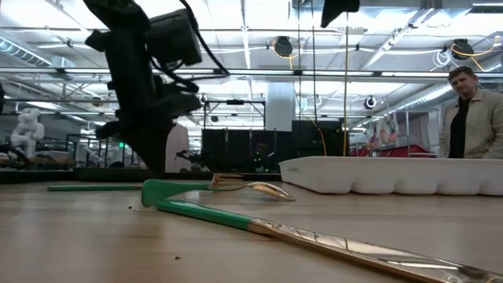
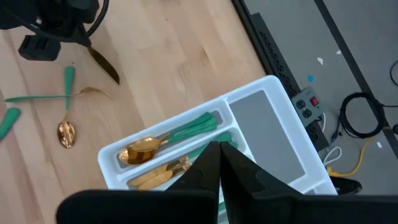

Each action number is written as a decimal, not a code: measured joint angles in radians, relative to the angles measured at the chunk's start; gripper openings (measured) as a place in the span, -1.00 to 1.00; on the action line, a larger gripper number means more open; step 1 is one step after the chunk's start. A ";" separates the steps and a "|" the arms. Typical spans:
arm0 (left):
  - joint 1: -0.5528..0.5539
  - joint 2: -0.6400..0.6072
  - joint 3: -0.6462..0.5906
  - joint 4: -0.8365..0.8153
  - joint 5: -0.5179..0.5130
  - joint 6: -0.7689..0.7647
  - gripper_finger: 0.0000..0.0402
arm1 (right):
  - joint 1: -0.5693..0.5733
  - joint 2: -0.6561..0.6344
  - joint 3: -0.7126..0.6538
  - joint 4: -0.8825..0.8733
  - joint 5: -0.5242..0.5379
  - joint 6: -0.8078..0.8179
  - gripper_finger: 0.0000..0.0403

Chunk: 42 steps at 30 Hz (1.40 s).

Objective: Sort silverware
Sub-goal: Put the top green knife on the silverware tray with the other green knives

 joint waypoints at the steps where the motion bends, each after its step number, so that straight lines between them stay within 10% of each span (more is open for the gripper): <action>1: -0.002 -0.013 0.000 0.001 -0.011 -0.007 -1.00 | 0.003 0.000 0.000 0.003 0.000 0.000 -1.00; 13: -0.004 -0.333 0.002 -0.030 -0.046 -0.144 -0.87 | 0.007 0.005 -0.060 0.100 -0.036 -0.009 -1.00; 22: -0.145 -0.667 0.004 -0.416 -0.119 -0.526 -0.82 | 0.013 0.007 -0.253 0.222 -0.105 -0.021 -1.00; 42: -0.380 -0.588 -0.203 -0.409 -0.093 -0.800 -0.81 | 0.013 0.054 -0.406 0.572 -0.266 -0.014 -1.00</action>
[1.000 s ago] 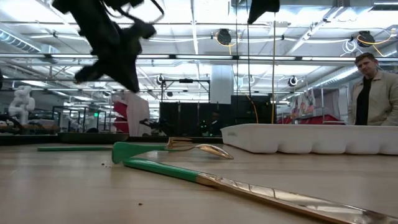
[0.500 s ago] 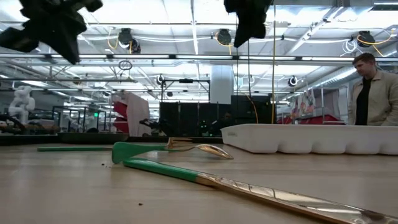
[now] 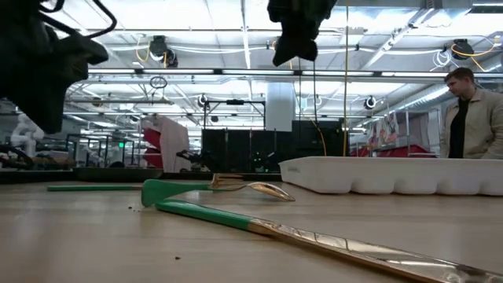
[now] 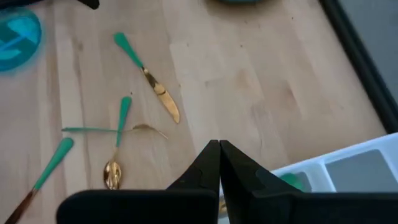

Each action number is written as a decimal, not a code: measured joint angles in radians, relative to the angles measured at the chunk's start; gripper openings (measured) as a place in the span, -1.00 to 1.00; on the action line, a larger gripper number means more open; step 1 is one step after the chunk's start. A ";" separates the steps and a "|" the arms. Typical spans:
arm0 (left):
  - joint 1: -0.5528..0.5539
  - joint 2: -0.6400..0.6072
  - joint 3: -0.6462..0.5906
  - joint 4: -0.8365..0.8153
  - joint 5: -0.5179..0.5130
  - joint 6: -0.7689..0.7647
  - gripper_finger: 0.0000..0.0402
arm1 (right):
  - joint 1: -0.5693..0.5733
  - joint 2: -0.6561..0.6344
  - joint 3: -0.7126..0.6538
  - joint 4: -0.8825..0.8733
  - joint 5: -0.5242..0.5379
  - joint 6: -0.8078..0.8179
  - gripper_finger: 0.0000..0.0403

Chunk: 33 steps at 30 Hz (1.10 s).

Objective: Sort silverware
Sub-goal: Put the top green knife on the silverware tray with the other green knives

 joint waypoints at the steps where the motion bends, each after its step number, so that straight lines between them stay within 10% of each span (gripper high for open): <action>1: -0.001 0.001 -0.010 0.012 -0.012 0.012 -0.81 | 0.000 0.012 0.000 0.009 -0.015 -0.009 -1.00; 11: 0.001 0.033 -0.055 0.276 -0.168 0.494 -0.72 | 0.000 0.094 0.000 0.042 -0.121 -0.074 -1.00; 19: 0.065 0.189 -0.056 0.440 -0.249 0.868 -0.22 | 0.000 0.095 0.000 0.033 -0.123 -0.096 -1.00; 33: 0.055 0.380 -0.063 0.526 -0.366 1.005 0.31 | -0.002 0.094 0.000 0.024 -0.123 -0.102 -1.00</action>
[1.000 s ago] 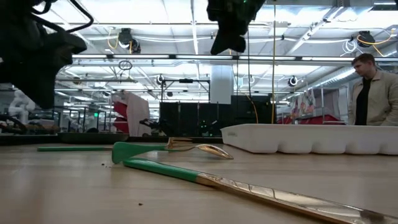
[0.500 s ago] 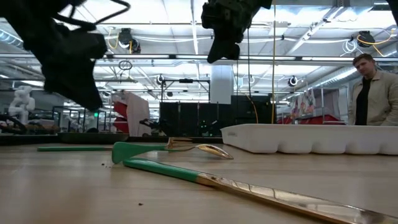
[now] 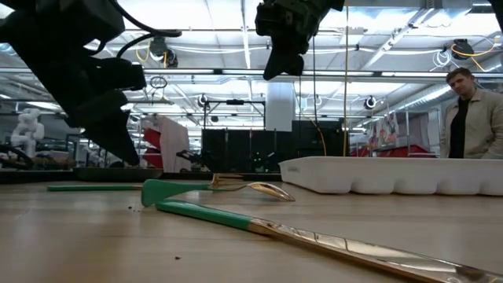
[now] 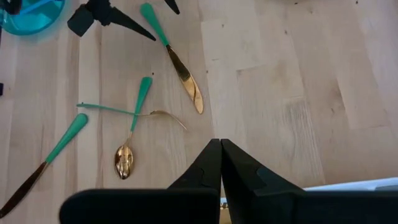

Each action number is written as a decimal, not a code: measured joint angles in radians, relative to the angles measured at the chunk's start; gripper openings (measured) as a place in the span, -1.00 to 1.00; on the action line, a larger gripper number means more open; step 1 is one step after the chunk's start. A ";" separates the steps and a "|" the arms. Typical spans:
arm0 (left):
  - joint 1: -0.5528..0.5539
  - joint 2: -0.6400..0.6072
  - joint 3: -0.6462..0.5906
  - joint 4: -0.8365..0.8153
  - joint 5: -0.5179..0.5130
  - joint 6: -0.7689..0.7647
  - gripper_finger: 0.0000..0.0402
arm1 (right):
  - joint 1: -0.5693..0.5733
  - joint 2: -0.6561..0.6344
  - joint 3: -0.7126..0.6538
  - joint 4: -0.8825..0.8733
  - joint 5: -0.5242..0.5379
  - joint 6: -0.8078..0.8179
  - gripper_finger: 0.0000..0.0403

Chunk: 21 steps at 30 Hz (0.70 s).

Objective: Sort silverware
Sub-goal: Put the top green knife on the silverware tray with the other green knives

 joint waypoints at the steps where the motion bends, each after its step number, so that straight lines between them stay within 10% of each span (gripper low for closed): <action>1: 0.000 0.000 -0.006 0.007 0.000 0.007 0.31 | 0.000 0.000 0.000 0.000 0.000 -0.002 -1.00; 21: 0.000 -0.001 -0.172 0.349 0.014 0.083 0.31 | -0.026 0.000 0.000 0.000 0.001 -0.046 -1.00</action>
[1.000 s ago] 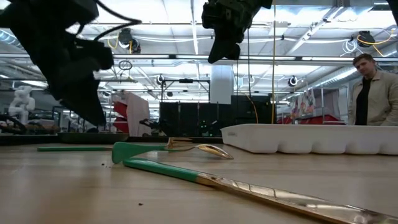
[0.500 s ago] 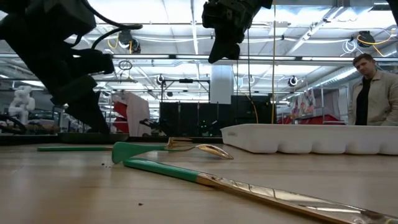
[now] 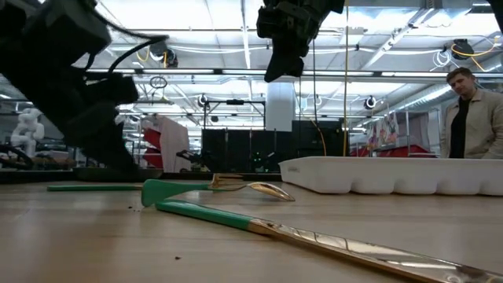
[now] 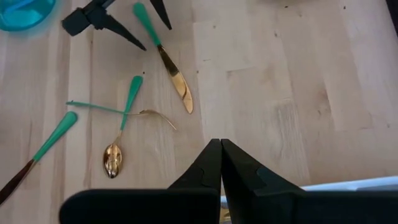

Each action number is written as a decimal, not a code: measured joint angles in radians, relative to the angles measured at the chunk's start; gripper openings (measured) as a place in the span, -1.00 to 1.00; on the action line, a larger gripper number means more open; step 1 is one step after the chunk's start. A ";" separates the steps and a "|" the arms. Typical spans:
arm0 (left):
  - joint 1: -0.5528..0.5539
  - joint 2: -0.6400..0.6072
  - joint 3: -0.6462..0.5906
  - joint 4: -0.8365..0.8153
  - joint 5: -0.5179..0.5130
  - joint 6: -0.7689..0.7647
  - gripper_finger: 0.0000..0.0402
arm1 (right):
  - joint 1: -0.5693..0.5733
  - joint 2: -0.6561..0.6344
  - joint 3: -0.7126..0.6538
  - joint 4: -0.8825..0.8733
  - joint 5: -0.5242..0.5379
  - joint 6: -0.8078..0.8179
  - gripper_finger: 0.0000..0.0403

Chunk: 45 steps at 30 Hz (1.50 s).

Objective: Sort silverware
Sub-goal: Put the top green knife on the silverware tray with the other green knives

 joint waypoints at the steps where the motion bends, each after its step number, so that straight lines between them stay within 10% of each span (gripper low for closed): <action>1: 0.000 0.001 -0.016 0.011 -0.008 0.000 0.31 | 0.000 0.000 0.000 0.000 0.000 0.000 -1.00; 22: 0.002 0.174 -0.144 0.464 -0.029 0.089 0.26 | -0.004 0.000 0.000 0.052 0.000 -0.029 -1.00; 45: -0.016 0.245 -0.142 0.492 -0.037 0.068 -0.73 | -0.008 0.000 0.000 0.053 0.000 -0.047 -1.00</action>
